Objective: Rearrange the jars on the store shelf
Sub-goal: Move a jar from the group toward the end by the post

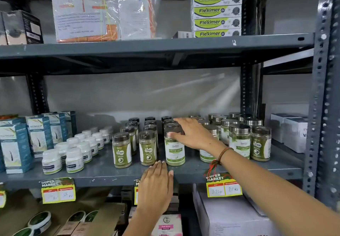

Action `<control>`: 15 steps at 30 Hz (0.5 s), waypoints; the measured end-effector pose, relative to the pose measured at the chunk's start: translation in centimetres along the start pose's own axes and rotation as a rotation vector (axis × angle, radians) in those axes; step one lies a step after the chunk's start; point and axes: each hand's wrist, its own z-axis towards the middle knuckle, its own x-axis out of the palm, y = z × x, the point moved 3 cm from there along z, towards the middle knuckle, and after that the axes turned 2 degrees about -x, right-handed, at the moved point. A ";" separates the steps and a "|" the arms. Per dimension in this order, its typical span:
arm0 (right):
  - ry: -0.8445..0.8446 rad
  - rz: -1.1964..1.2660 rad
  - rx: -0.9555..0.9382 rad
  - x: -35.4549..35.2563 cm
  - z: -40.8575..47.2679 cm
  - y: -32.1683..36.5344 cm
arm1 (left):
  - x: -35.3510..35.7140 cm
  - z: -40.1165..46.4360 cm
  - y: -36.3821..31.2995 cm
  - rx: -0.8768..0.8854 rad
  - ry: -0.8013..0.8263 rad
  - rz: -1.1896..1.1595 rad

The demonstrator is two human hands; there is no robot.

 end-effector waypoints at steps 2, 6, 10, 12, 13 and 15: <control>0.012 -0.019 0.022 0.1 0.6 -0.2 | 0.2 0.1 0.1 0.008 0.001 -0.029; 0.047 -0.013 0.071 0.9 1.2 -0.3 | 0.5 0.0 0.0 0.044 -0.079 -0.025; 0.011 0.021 0.086 1.0 1.2 -0.2 | 0.3 0.0 0.2 0.054 -0.111 -0.002; -0.023 0.038 0.098 1.0 1.1 -0.2 | 0.3 0.0 0.1 0.065 -0.110 0.000; -0.045 0.042 0.105 1.0 1.0 -0.3 | 0.2 0.0 0.2 0.065 -0.108 0.002; -0.085 0.037 0.106 0.7 0.5 -0.2 | 0.0 -0.1 0.1 0.065 -0.108 0.004</control>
